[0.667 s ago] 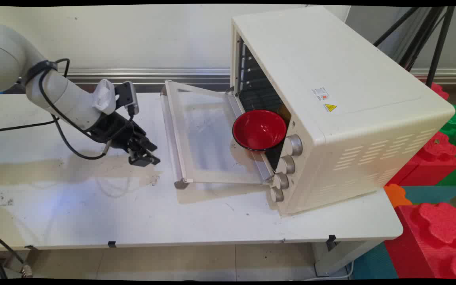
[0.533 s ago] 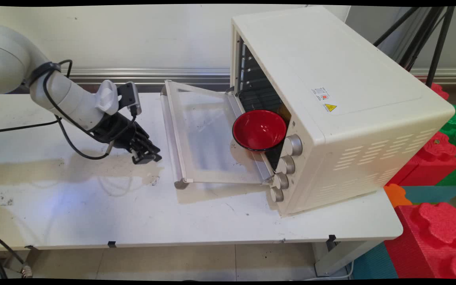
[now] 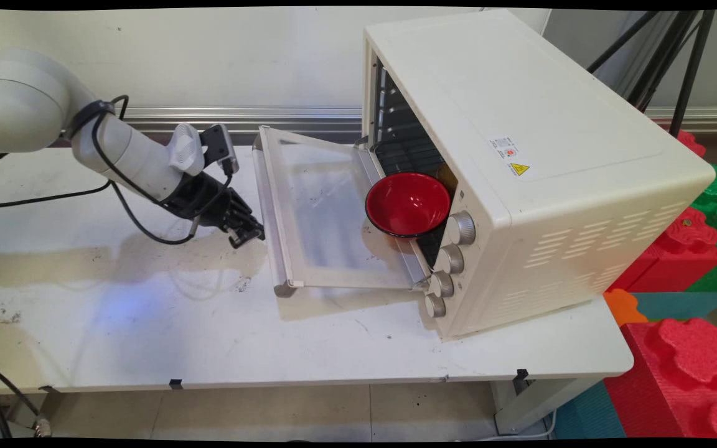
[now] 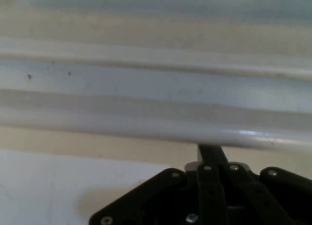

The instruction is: Close the oven

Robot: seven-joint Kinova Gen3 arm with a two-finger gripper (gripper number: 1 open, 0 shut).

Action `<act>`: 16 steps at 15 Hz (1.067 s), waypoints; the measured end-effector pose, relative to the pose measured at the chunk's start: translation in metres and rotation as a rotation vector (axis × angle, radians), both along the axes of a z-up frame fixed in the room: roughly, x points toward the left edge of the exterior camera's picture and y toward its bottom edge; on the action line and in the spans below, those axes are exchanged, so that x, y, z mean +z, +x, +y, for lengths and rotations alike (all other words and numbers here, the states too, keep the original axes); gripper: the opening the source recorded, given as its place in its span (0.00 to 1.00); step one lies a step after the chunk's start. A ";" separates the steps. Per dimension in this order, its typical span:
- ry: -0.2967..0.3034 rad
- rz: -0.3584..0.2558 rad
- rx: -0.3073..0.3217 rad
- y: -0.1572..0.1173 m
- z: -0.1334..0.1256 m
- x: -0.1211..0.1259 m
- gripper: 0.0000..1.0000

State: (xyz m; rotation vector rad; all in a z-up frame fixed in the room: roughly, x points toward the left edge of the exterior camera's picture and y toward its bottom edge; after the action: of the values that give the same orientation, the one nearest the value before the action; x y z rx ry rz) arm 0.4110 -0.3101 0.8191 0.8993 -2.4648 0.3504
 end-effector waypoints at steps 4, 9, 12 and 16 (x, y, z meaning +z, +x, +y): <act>-0.026 0.028 0.012 -0.005 -0.007 0.001 0.00; -0.070 0.068 0.033 -0.007 -0.011 0.011 0.00; -0.096 0.088 0.033 -0.011 -0.016 0.021 0.00; -0.123 0.108 0.026 -0.015 -0.020 0.035 0.00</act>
State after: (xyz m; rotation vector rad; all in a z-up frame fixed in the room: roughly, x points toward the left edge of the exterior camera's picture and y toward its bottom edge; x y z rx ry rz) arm 0.3964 -0.3305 0.8545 0.8761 -2.3079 0.4459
